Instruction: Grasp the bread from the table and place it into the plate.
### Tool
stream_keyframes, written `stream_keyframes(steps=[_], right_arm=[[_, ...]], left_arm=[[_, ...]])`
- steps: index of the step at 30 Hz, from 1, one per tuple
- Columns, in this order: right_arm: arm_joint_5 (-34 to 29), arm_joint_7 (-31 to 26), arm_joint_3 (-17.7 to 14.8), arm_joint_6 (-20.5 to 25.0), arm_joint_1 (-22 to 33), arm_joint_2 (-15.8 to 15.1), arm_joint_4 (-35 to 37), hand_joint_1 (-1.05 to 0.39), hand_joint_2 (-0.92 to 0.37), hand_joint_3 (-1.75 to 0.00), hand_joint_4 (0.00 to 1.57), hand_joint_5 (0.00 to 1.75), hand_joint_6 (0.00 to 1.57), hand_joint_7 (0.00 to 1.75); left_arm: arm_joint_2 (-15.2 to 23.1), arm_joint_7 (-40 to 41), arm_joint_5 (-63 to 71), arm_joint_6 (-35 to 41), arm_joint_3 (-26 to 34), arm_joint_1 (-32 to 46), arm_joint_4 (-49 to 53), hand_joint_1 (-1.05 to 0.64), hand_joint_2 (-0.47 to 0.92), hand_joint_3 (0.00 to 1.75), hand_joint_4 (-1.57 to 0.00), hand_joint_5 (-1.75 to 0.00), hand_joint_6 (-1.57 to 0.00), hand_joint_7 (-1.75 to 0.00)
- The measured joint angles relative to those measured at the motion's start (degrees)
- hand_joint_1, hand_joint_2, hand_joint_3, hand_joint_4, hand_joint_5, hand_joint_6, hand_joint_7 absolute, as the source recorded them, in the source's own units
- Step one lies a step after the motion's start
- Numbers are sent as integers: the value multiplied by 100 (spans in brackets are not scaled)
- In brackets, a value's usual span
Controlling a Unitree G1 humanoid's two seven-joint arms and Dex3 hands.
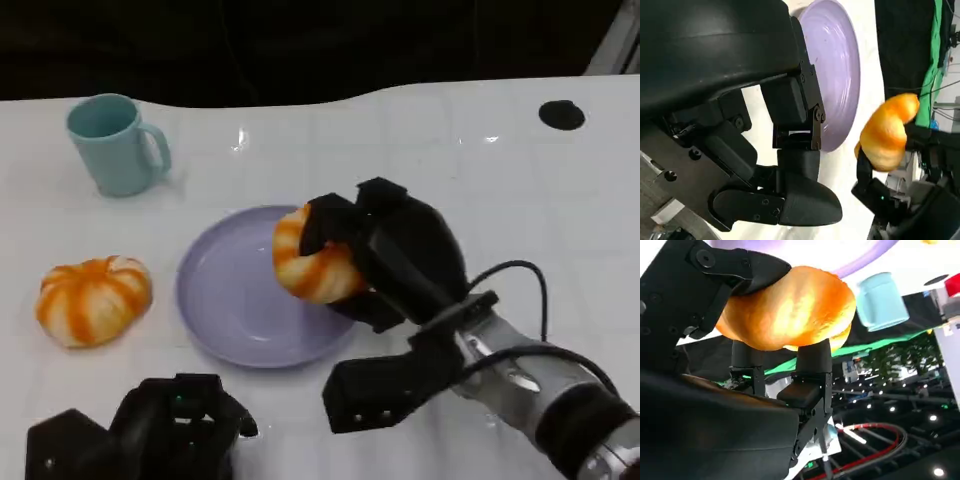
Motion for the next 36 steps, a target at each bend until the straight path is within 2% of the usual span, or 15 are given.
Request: stream_keyframes(steps=[1, 4, 9, 11, 14, 15, 17, 20, 23, 24, 26, 27, 30, 36], right_arm=[[1, -4, 12, -9, -70, 59, 101, -25, -50, -87, 93, 175, 69, 159], [2, 4, 55, -12, -292, 237, 405, -26, -55, -80, 91, 175, 68, 171], [-48, -15, 204, 168, -582, 493, 805, -25, -59, -70, 90, 175, 74, 163], [-45, -96, 218, 160, -634, 566, 967, -26, -63, -60, 89, 175, 77, 153], [-39, -151, 242, 119, -637, 617, 1085, -22, -64, -48, 87, 166, 92, 100], [-27, -151, 242, 99, -637, 623, 1110, -23, -67, -43, 88, 147, 98, 76], [9, -136, 242, 91, -637, 629, 1149, -25, -73, -37, 85, 126, 101, 53], [58, 103, 242, 124, -638, 634, 1181, -31, -82, -24, 70, 92, 88, 20], [73, 364, 247, 217, -646, 630, 1181, -41, -90, -13, 56, 60, 77, 5], [74, 452, 255, 252, -651, 627, 1180, -47, -91, -12, 48, 47, 67, 2], [85, 659, 267, 316, -658, 621, 1167, -54, -92, -14, 39, 38, 58, 1], [112, 762, 267, 350, -659, 616, 1150, -60, -92, -19, 30, 33, 49, 0], [186, 1297, 257, 503, -657, 595, 945, -69, -92, -27, 18, 26, 37, 0], [362, 2265, 235, 865, -603, 490, 252, -77, -92, -38, 10, 25, 29, 0]], left_arm=[[-1, 0, 0, 0, -10, 9, -2, -105, 52, 73, -157, -122, -143, -75], [0, 0, 0, -15, -17, 15, -4, -105, 54, 69, -157, -121, -142, -75], [3, 5, 23, -86, -37, 18, -6, -105, 55, 68, -157, -122, -143, -75], [2, 26, 97, -86, -53, 23, -9, -105, 55, 68, -157, -123, -144, -76], [-13, 42, 114, -85, -70, 64, -43, -105, 54, 68, -157, -123, -144, -75], [-24, 42, 113, -85, -74, 97, -84, -105, 54, 68, -157, -123, -144, -75], [-39, 42, 113, -85, -83, 151, -136, -105, 55, 69, -157, -124, -143, -75], [-41, 42, 112, -84, -86, 184, -178, -105, 54, 69, -157, -124, -143, -76], [-39, 43, 112, -61, -83, 186, -203, -105, 54, 69, -157, -124, -143, -76], [-37, 43, 112, -45, -83, 186, -210, -105, 54, 70, -157, -124, -144, -76], [-33, 43, 112, -2, -82, 185, -224, -105, 54, 70, -157, -123, -143, -76], [-32, 43, 112, 2, -81, 185, -225, -105, 54, 70, -157, -123, -143, -76], [-26, 42, 112, 3, -79, 184, -224, -105, 54, 70, -157, -123, -143, -77], [-18, 45, 126, 2, -84, 180, -224, -105, 54, 71, -157, -124, -143, -77]])
